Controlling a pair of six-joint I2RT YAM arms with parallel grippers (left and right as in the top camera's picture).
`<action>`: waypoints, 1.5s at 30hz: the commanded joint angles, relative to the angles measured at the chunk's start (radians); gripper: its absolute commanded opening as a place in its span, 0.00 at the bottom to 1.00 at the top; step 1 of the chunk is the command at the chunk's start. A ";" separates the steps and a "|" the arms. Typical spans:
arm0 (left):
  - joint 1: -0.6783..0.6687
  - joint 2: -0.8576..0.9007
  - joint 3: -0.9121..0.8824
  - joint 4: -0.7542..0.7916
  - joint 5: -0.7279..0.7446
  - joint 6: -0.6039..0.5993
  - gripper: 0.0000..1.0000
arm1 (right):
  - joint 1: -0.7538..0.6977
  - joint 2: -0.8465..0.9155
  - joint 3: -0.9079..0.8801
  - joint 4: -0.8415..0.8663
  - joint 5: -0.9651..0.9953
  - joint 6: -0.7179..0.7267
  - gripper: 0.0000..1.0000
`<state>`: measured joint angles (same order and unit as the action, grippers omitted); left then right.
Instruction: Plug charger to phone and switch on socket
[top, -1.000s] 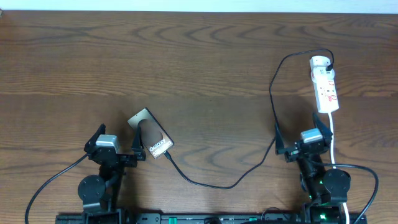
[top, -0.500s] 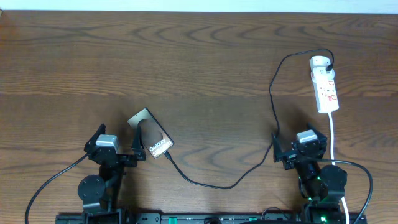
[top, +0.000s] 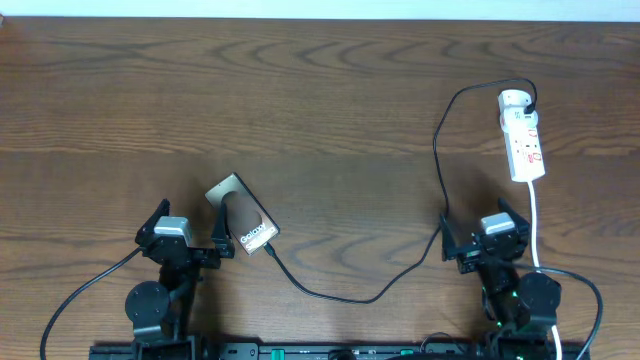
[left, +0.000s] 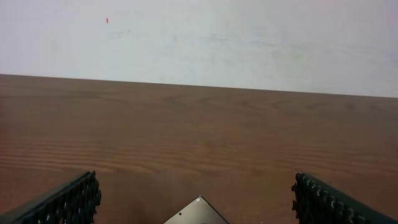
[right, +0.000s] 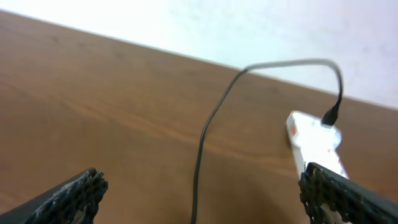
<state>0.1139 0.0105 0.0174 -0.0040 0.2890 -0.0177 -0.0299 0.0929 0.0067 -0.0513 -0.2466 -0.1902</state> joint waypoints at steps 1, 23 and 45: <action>-0.003 -0.006 -0.013 -0.043 0.013 0.017 0.98 | -0.018 -0.062 -0.001 -0.008 0.008 -0.006 0.99; -0.003 -0.006 -0.013 -0.043 0.013 0.017 0.98 | -0.024 -0.087 -0.001 -0.005 0.008 -0.005 0.99; -0.003 -0.006 -0.013 -0.043 0.013 0.017 0.98 | -0.024 -0.087 -0.001 -0.005 0.008 -0.005 0.99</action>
<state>0.1139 0.0105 0.0174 -0.0036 0.2890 -0.0177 -0.0486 0.0143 0.0067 -0.0509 -0.2462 -0.1902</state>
